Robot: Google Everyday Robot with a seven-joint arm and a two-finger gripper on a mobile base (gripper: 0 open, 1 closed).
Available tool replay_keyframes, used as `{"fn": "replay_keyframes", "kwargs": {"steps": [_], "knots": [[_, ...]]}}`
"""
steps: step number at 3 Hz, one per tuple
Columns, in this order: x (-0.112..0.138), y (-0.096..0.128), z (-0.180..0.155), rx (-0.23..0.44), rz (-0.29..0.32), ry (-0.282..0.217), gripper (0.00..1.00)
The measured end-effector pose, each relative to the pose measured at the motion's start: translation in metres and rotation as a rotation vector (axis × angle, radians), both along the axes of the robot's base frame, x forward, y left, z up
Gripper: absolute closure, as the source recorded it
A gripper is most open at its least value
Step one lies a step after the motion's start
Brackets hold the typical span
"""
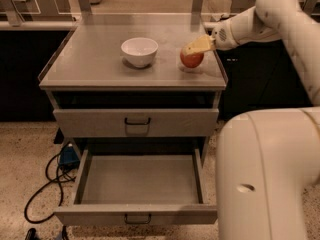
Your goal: Pick apple from middle drawer and place on counter
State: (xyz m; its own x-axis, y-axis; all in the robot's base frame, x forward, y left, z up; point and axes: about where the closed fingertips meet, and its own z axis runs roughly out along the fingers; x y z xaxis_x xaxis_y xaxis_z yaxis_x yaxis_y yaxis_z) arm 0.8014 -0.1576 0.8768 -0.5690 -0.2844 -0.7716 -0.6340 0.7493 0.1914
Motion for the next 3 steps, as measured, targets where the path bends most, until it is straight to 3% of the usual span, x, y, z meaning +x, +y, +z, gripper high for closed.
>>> {"fn": "replay_keyframes", "kwargs": {"steps": [1, 3], "knots": [[0.0192, 0.0068, -0.0331, 0.038, 0.009, 0.058, 1.0], [0.0192, 0.0069, -0.0317, 0.038, 0.009, 0.058, 0.58]]}}
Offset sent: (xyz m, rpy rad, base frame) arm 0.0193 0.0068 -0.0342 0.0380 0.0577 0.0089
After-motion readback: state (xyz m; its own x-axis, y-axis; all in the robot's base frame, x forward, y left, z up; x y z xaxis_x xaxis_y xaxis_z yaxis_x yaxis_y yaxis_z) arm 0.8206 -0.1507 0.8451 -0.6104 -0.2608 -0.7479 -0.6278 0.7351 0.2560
